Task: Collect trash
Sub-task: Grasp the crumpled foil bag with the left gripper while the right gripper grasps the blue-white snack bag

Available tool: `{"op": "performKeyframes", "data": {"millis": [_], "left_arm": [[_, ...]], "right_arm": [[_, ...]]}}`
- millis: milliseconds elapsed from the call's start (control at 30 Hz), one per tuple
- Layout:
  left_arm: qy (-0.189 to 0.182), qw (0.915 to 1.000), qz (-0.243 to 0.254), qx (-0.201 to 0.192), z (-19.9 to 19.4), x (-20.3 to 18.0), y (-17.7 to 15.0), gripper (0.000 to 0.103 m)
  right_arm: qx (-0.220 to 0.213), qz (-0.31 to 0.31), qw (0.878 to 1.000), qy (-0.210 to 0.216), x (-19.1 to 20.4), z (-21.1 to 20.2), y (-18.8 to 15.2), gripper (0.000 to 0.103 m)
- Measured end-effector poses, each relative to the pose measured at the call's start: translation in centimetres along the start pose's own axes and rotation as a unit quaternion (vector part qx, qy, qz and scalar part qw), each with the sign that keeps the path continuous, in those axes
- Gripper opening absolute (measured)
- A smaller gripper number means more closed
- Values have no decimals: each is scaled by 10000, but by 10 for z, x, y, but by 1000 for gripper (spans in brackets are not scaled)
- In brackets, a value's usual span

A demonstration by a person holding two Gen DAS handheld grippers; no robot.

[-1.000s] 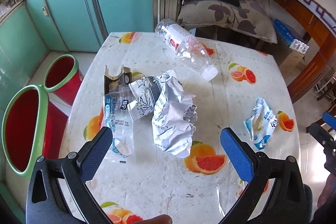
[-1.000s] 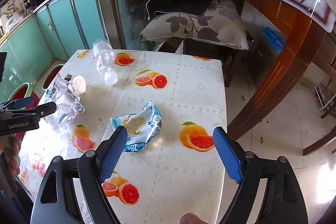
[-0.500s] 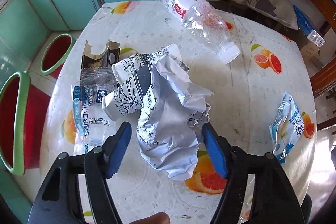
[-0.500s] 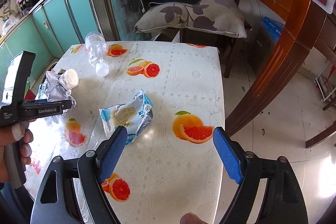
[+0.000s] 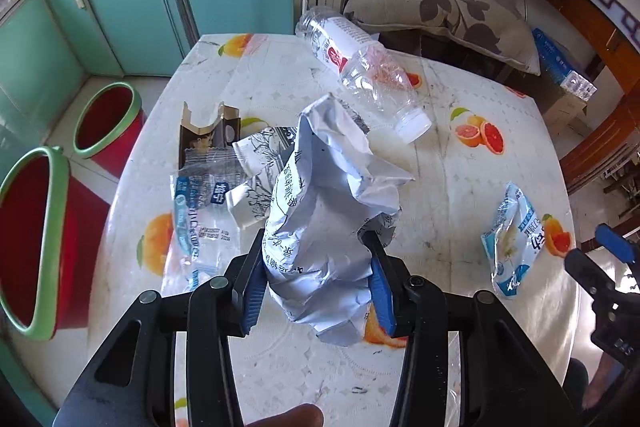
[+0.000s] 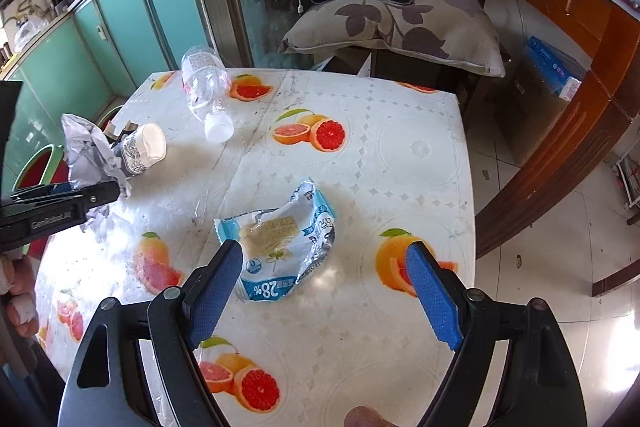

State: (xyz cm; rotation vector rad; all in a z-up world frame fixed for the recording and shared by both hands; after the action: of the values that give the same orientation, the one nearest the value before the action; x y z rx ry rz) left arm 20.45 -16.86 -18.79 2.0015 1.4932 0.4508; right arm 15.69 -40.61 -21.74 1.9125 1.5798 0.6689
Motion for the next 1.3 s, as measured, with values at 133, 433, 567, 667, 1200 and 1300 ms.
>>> {"op": "performKeyframes", "data": {"millis": [133,433,567,667,1200,1300], "left_arm": [[-59,9998,-96,-154,-21,13,2,44],[-58,9991,-154,-386,-55,34,9,44],[-57,9987,-173,-473,-63,38,10,44],[-43,9985,-174,-510,-67,40,11,44],[23,9975,-310,-641,-82,61,5,44],[51,9967,-376,-714,-87,66,6,44]], "right_arm": [[107,-31,9999,51,9,22,0,92],[373,-355,9986,133,33,65,-6,102],[465,-616,9970,-35,40,76,-11,102],[494,-722,9961,-122,40,78,-14,102],[273,-791,9963,-177,45,61,-6,17],[120,-865,9960,-163,51,48,0,14]]}}
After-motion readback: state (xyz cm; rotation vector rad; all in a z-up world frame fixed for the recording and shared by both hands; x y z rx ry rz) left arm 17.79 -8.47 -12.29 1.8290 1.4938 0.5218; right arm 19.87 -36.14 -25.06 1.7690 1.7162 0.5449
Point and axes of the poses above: each gripper's, at about its wrist camera, not at the fingertips, and z roughly the way its jaws point, x to its left, y to its top, the point moved 2 cm from there along z, roughly the way its jaws point, and after that the axes turned 12 degrees about -x, right-handed, at the moved point
